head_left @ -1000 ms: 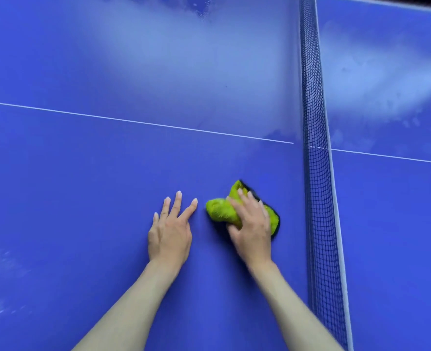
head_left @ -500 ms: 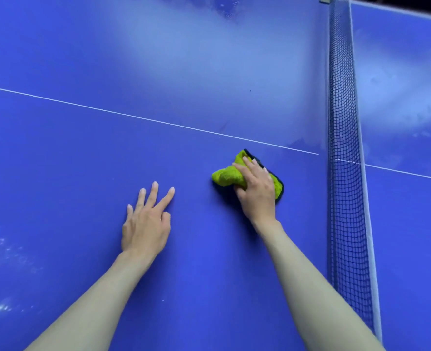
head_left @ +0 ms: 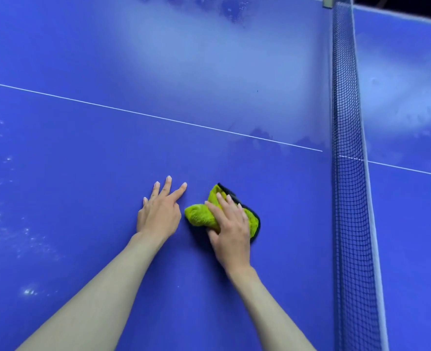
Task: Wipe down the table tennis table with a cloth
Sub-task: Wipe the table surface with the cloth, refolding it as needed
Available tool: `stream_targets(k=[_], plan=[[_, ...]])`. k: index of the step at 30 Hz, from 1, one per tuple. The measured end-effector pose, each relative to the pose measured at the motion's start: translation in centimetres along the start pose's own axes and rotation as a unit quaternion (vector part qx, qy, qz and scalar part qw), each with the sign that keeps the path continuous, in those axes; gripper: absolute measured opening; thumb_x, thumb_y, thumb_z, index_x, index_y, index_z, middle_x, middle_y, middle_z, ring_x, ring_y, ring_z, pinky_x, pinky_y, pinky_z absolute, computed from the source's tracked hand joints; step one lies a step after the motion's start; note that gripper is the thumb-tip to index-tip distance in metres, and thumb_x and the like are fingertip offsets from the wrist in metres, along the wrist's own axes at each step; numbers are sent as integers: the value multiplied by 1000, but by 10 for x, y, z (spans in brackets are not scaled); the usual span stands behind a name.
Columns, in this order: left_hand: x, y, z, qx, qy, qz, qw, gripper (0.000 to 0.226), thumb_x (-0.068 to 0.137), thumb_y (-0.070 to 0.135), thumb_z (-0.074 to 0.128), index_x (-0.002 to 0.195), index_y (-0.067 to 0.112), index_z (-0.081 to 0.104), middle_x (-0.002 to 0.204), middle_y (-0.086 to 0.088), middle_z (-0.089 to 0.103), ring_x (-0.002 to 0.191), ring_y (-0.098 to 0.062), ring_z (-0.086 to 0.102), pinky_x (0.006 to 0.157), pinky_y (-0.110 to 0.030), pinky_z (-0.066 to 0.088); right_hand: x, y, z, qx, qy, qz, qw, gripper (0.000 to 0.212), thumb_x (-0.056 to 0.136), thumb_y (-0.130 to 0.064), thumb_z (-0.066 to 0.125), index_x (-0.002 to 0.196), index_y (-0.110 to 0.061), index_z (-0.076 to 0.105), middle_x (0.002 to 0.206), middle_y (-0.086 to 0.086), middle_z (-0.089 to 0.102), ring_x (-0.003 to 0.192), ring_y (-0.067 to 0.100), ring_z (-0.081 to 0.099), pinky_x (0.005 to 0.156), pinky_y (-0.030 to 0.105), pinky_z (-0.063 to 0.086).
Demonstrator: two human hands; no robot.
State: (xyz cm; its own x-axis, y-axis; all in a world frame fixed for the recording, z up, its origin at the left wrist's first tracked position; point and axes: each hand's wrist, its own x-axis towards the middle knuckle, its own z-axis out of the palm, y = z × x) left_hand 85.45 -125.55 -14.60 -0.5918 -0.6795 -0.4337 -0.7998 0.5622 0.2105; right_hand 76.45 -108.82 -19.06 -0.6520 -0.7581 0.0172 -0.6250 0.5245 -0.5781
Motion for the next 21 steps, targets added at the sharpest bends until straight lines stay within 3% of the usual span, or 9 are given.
stream_targets(k=[3, 6, 9, 14, 17, 21], plan=[[-5, -13, -15, -33, 16, 7, 999, 64, 101, 11, 32, 154, 48, 33, 168, 18, 17, 155, -11, 15, 103, -44, 44, -68, -32, 16, 12, -29, -37, 999, 78, 70, -19, 61, 145, -40, 56, 165, -13, 37, 157, 11, 25, 128, 38, 20], [-7, -41, -22, -24, 66, -3, 998, 62, 101, 11, 37, 154, 42, 37, 167, 10, 24, 155, -14, 19, 107, -45, 44, -79, -32, 20, 12, -42, -58, 997, 75, 70, -23, 57, 143, -42, 57, 163, -16, 39, 155, 8, 27, 125, 39, 25], [0, -73, -23, -15, 66, -45, 997, 60, 104, 17, 32, 158, 41, 28, 170, 6, 16, 156, -20, 13, 123, -46, 26, -21, -15, 15, 12, -18, -41, 999, 77, 67, -21, 60, 142, -39, 59, 162, -15, 41, 154, 9, 32, 126, 37, 21], [2, -85, -11, -34, 30, -63, 997, 64, 104, 18, 20, 160, 47, 9, 170, 14, -4, 158, -17, -3, 125, -48, 17, 142, 5, 9, 23, 36, 26, 999, 64, 75, -22, 64, 138, -32, 64, 157, -7, 50, 150, 18, 41, 126, 44, 23], [5, -84, -12, -52, 35, -76, 995, 65, 103, 19, 21, 158, 51, 10, 169, 18, -5, 157, -14, -5, 125, -47, 18, 209, 9, 8, 18, 48, 50, 997, 58, 81, -18, 70, 138, -29, 64, 158, -4, 50, 151, 21, 39, 127, 42, 21], [2, -82, -15, -48, 32, -77, 995, 66, 102, 20, 23, 158, 52, 9, 169, 19, -6, 157, -12, -5, 124, -47, 24, 200, -1, 19, 19, 55, 61, 996, 62, 82, -15, 72, 141, -29, 61, 161, -3, 46, 153, 21, 35, 127, 42, 19]])
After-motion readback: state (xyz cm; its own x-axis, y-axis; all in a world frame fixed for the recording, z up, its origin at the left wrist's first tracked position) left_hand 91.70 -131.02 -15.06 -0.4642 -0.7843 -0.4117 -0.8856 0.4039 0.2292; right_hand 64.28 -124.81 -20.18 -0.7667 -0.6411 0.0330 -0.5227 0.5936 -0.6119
